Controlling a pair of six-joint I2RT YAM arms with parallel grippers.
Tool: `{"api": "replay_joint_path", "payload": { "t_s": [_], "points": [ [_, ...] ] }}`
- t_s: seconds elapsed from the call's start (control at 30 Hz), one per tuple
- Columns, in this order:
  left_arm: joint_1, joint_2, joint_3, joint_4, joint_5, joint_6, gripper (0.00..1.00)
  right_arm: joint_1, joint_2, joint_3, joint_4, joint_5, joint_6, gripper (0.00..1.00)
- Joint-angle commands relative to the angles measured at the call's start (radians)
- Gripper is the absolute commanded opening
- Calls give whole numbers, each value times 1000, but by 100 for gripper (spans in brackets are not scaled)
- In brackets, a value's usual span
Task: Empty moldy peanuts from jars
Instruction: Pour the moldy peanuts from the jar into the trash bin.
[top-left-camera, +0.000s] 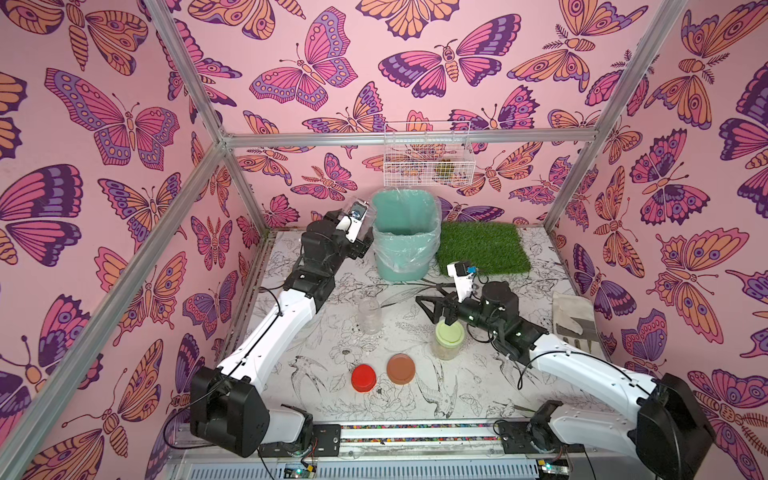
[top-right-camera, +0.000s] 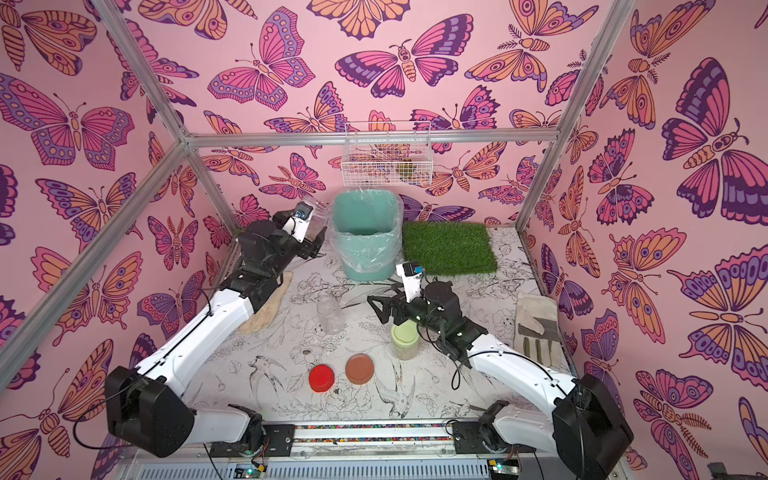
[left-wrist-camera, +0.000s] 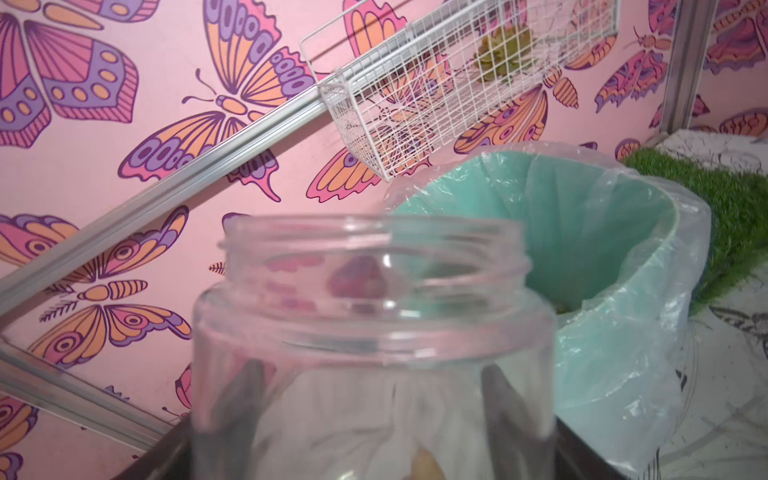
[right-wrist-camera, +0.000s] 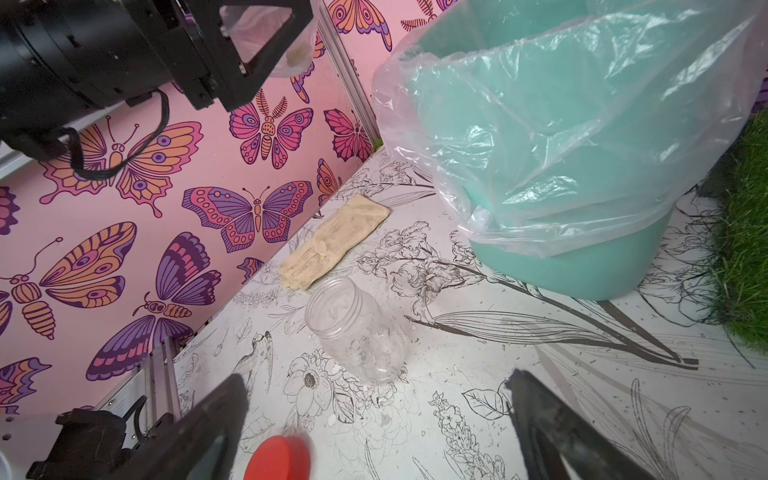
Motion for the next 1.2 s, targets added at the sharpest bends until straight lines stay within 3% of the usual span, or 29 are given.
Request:
{"api": "replay_joint_path", "payload": {
  "t_s": [0.0, 0.13, 0.2, 0.33, 0.4, 0.47, 0.9, 1.07, 1.17],
  "points": [
    [2, 27, 120, -94, 30, 232, 0, -9, 5, 14, 18, -10, 13, 99],
    [-43, 120, 288, -255, -12, 618, 0, -8, -3, -3, 30, -1, 14, 99],
    [-81, 191, 390, -354, -50, 916, 0, -9, -13, -12, 30, 6, 10, 99],
    [-135, 388, 603, -356, -252, 1527, 0, -9, -36, -38, 35, 39, 0, 99],
    [-140, 455, 672, -314, -175, 1661, 0, -9, -44, -54, 42, 59, 2, 99],
    [-136, 496, 720, -365, -92, 1688, 0, -9, -45, -77, 71, 68, 8, 99],
    [-139, 492, 729, -299, -93, 1681, 0, -9, -19, -74, 99, 45, 19, 99],
    [-143, 482, 740, -262, -103, 1594, 0, -8, -32, -66, 75, 50, 11, 99],
    [-147, 468, 753, -263, -102, 1417, 0, -9, -38, -66, 68, 57, 8, 99]
  ]
}}
